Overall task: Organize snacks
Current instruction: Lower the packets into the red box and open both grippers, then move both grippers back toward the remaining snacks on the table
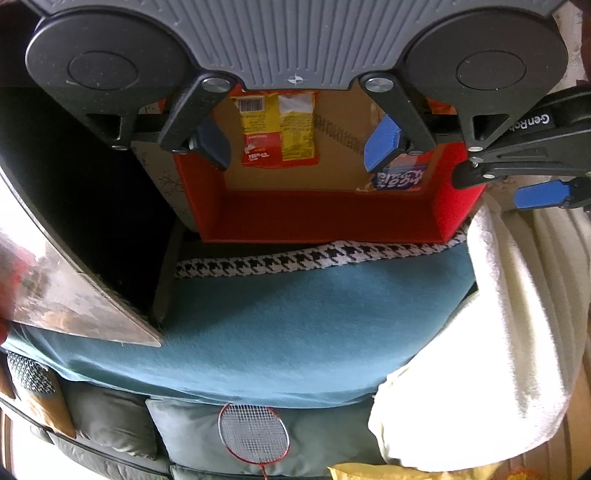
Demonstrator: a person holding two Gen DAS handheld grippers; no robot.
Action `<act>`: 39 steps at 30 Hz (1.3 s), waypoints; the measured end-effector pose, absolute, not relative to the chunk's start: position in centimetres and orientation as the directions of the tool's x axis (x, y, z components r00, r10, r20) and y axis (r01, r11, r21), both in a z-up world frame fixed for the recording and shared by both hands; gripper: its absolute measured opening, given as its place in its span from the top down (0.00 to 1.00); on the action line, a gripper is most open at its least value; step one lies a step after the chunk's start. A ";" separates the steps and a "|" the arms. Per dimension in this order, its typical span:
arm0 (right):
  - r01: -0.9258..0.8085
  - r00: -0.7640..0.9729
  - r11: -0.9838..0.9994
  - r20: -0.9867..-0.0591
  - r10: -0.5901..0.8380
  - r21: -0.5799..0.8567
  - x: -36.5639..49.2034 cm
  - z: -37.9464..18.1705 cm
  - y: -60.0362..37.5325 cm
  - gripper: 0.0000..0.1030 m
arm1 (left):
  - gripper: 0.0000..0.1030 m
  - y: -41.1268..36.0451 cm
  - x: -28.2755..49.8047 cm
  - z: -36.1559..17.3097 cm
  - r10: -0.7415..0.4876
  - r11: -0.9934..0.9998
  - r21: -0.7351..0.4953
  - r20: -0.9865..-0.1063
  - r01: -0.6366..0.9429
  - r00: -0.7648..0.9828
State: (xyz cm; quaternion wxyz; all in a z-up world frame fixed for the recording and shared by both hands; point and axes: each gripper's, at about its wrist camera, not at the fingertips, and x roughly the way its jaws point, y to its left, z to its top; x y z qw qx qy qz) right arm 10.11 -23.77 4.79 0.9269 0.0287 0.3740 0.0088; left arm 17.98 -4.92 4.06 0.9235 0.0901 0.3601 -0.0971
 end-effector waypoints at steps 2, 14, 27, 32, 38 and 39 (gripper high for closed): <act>-0.001 0.722 0.999 -0.691 0.037 0.052 9.8 5.0 -23.5 0.18 | 0.42 -4.8 17.7 4.1 -0.113 0.964 0.101 -0.683 0.246 0.722; -0.014 0.714 0.999 -0.700 0.038 0.039 8.8 5.5 -22.7 0.18 | 0.42 -3.8 16.0 4.5 -0.116 0.963 0.099 -0.686 0.250 0.719; -0.051 0.685 0.998 -0.727 0.050 0.021 6.4 5.2 -21.5 0.18 | 0.43 -2.4 13.0 4.2 -0.105 0.962 0.106 -0.708 0.251 0.699; -0.058 0.668 0.998 -0.743 0.048 0.012 5.2 4.9 -21.1 0.18 | 0.44 -2.0 11.8 4.0 -0.099 0.960 0.113 -0.718 0.256 0.689; -0.061 0.640 0.998 -0.767 0.040 0.000 3.7 4.7 -21.0 0.18 | 0.48 -2.0 10.5 3.8 -0.111 0.951 0.120 -0.728 0.285 0.676; -0.063 0.635 0.998 -0.772 0.038 -0.003 3.5 4.6 -21.0 0.18 | 0.50 -2.0 10.2 3.8 -0.114 0.949 0.121 -0.731 0.292 0.672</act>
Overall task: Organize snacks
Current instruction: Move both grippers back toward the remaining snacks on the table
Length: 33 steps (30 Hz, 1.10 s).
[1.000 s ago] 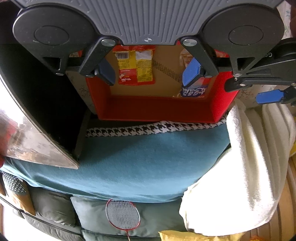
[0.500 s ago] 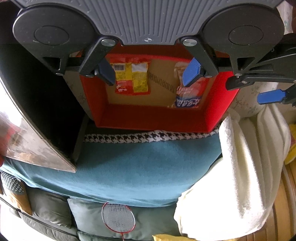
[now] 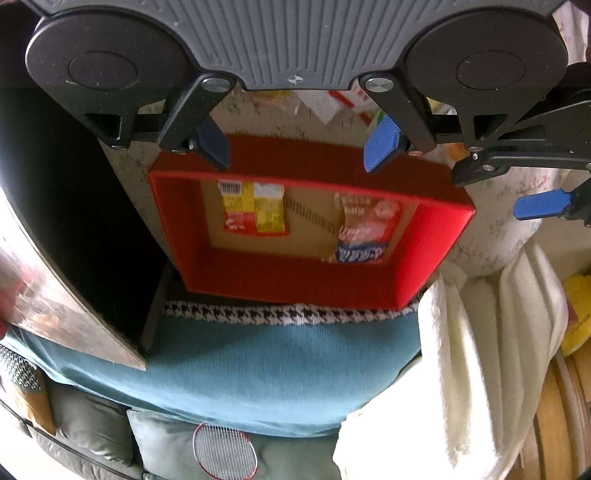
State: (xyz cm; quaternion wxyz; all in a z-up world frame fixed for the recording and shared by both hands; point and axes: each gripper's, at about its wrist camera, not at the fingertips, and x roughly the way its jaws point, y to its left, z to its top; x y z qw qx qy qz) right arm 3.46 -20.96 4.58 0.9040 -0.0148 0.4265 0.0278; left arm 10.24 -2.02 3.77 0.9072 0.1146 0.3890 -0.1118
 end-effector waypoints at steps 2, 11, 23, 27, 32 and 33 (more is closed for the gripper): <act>-0.067 0.623 0.998 -0.782 0.030 -0.014 3.1 4.3 -20.8 0.18 | 0.52 -2.1 9.8 3.6 -0.113 0.945 0.126 -0.740 0.302 0.663; -0.085 0.565 0.996 -0.825 0.021 -0.033 1.4 3.1 -20.6 0.19 | 0.52 -2.2 8.2 2.7 -0.119 0.923 0.146 -0.772 0.356 0.625; -0.102 0.469 0.995 -0.882 0.039 -0.010 -0.4 1.1 -20.7 0.18 | 0.52 -2.2 6.4 0.9 -0.137 0.893 0.137 -0.824 0.428 0.550; -0.105 0.464 0.994 -0.885 0.038 -0.012 -0.9 0.9 -20.6 0.18 | 0.51 -2.1 6.0 0.7 -0.148 0.885 0.133 -0.828 0.446 0.540; -0.041 0.430 0.999 -0.902 0.025 0.008 -0.9 0.2 -21.9 0.14 | 0.48 -1.7 6.2 0.9 -0.177 0.888 0.098 -0.830 0.449 0.530; -0.023 0.418 1.000 -0.908 0.022 0.014 -0.9 0.0 -22.2 0.14 | 0.48 -1.6 6.3 1.1 -0.176 0.890 0.099 -0.827 0.446 0.535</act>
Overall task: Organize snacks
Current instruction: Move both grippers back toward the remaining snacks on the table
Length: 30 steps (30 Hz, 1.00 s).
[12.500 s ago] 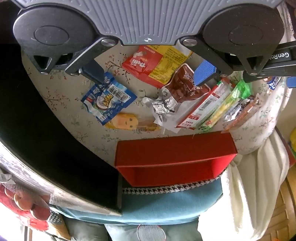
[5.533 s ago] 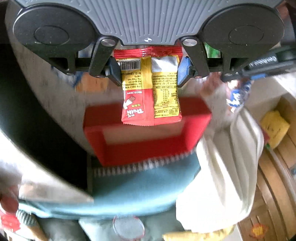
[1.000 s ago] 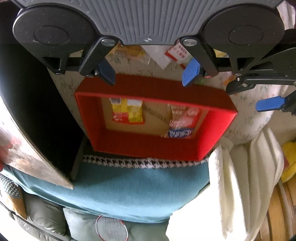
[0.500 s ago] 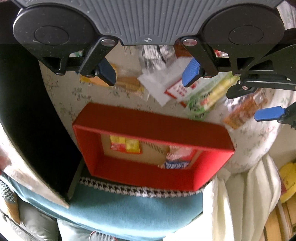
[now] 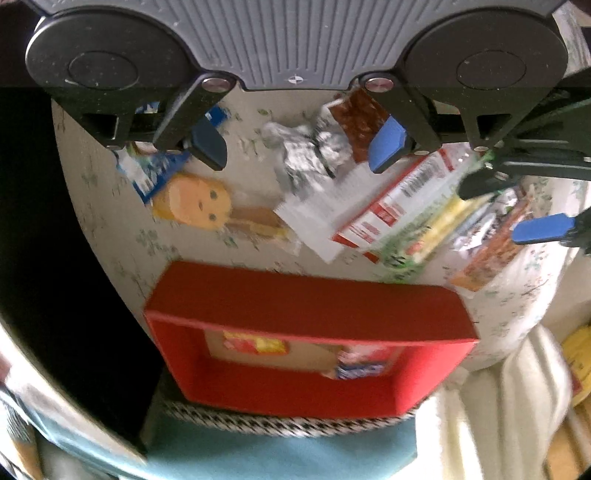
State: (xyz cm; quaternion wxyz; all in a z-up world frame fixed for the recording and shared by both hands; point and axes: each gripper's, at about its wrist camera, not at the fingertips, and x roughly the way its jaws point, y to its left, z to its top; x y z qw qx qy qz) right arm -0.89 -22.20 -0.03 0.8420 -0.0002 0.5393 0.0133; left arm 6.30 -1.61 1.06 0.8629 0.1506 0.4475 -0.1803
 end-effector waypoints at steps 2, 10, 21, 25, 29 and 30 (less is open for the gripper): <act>0.022 0.399 0.998 -0.916 0.043 0.057 -0.9 -0.4 -23.0 0.14 | 0.47 -1.3 6.6 1.3 -0.176 0.896 0.093 -0.824 0.434 0.539; 0.189 0.326 0.938 -0.919 0.220 0.292 -0.3 -1.9 -24.5 0.14 | 0.45 -0.4 7.0 1.5 -0.178 0.908 0.072 -0.825 0.412 0.537; -0.133 0.318 0.991 -0.947 0.034 -0.009 -0.5 -1.8 -21.2 0.27 | 0.39 0.3 7.2 1.7 -0.184 0.915 0.055 -0.824 0.400 0.536; -0.117 0.308 0.992 -0.951 0.001 -0.037 -1.0 -2.0 -22.6 0.27 | 0.39 -0.2 6.9 1.4 -0.193 0.904 0.058 -0.830 0.424 0.524; -0.156 0.331 0.984 -0.943 -0.028 -0.084 -1.6 -2.1 -21.6 0.22 | 0.39 -0.5 7.3 0.9 -0.186 0.900 0.063 -0.838 0.431 0.513; -0.153 0.340 0.984 -0.940 -0.036 -0.093 -1.5 -2.2 -21.1 0.21 | 0.39 -0.4 7.6 0.9 -0.190 0.899 0.059 -0.840 0.435 0.508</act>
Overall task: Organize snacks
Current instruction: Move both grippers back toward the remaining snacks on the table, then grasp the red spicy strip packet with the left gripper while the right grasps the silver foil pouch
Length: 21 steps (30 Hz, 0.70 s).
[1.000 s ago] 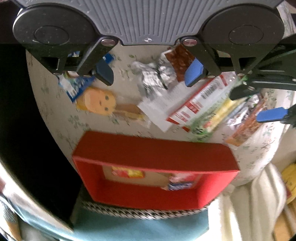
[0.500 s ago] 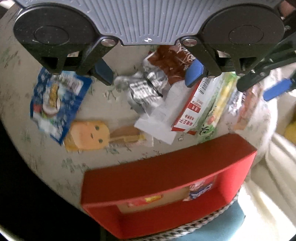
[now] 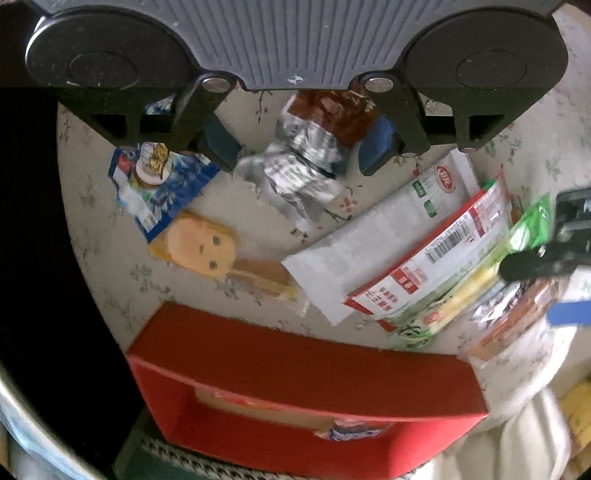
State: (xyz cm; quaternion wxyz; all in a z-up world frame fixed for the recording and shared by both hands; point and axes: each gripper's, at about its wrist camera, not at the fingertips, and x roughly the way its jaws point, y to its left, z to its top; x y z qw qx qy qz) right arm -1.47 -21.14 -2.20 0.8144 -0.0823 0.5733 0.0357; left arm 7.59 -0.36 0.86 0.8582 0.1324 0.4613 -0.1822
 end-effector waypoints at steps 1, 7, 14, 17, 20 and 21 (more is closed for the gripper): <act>-0.150 0.339 0.985 -0.940 -0.026 -0.082 -1.4 -2.2 -21.2 0.21 | 0.39 -0.2 7.8 0.8 -0.200 0.897 0.047 -0.843 0.439 0.499; -0.156 0.322 0.988 -0.946 0.034 -0.018 -1.2 -2.0 -21.9 0.32 | 0.39 0.1 9.0 0.2 -0.256 0.883 -0.023 -0.861 0.470 0.440; -0.164 0.319 0.986 -0.946 0.058 0.005 -1.1 -2.2 -22.2 0.32 | 0.39 2.4 11.0 0.4 -0.357 0.875 -0.168 -0.857 0.453 0.371; -0.163 0.315 0.987 -0.946 0.068 0.017 -0.9 -2.3 -22.4 0.32 | 0.41 2.7 11.0 -0.1 -0.422 0.853 -0.265 -0.857 0.451 0.295; -0.171 0.315 0.985 -0.946 0.071 0.017 -0.9 -2.3 -22.4 0.31 | 0.43 2.7 11.1 0.1 -0.403 0.867 -0.246 -0.859 0.434 0.317; -0.173 0.315 0.985 -0.946 0.071 0.016 -1.0 -2.3 -22.4 0.31 | 0.43 3.0 11.4 0.1 -0.386 0.878 -0.236 -0.863 0.417 0.325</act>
